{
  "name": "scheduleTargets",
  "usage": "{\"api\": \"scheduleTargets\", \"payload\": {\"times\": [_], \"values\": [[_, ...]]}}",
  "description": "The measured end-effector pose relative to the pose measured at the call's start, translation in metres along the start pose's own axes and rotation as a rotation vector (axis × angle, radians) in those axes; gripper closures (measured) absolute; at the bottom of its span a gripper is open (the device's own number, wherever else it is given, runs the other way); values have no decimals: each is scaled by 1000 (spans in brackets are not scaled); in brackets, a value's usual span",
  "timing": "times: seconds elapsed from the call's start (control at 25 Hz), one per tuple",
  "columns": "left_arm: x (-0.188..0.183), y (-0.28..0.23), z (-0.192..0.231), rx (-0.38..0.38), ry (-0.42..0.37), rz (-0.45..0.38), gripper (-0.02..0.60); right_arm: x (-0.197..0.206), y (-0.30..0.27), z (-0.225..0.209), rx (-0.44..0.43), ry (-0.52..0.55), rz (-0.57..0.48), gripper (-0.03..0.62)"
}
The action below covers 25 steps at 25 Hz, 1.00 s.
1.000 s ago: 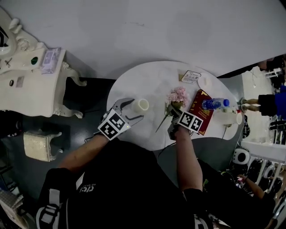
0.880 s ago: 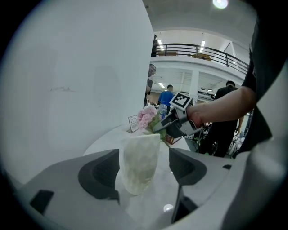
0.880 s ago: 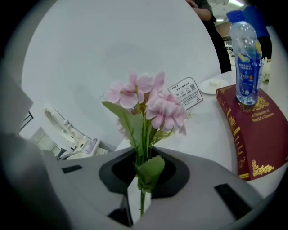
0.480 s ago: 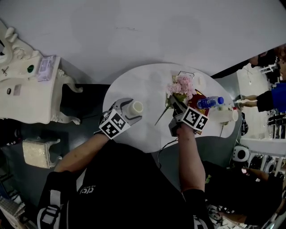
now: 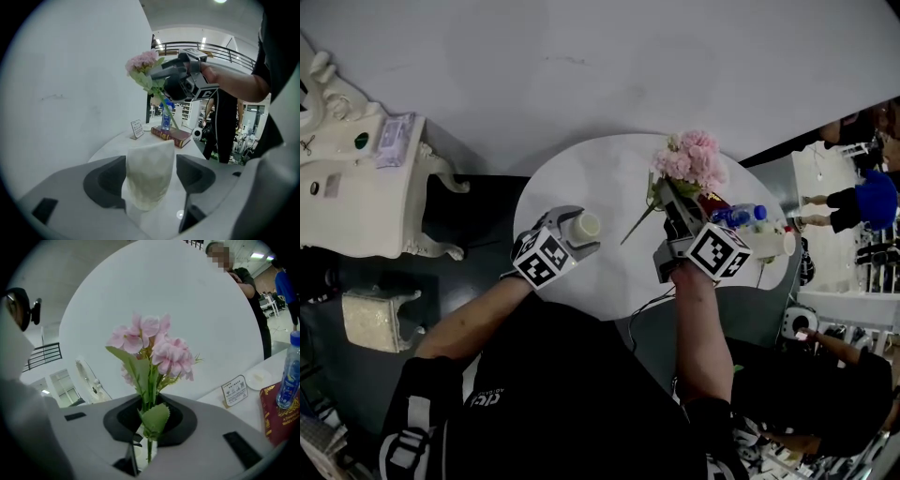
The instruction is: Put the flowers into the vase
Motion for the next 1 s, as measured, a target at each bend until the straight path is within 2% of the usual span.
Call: {"api": "scheduleTargets", "payload": {"times": [0.36,1.0], "values": [[1,-4,0,-4,-9,-4,270,-24,-6,28,-61,68,-78,517],[0,-12,-3,-7,2,-13,272,-20,-28,70,-162,155,-210,517]]}}
Point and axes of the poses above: the fingertips, and each gripper's own axes: y backward along the fingers, z to its left, x out of its underside, the point moved 4 cm from there along y, backward along the fingers, and after that the axes turned 15 degrees about y, right-handed, at the moved point
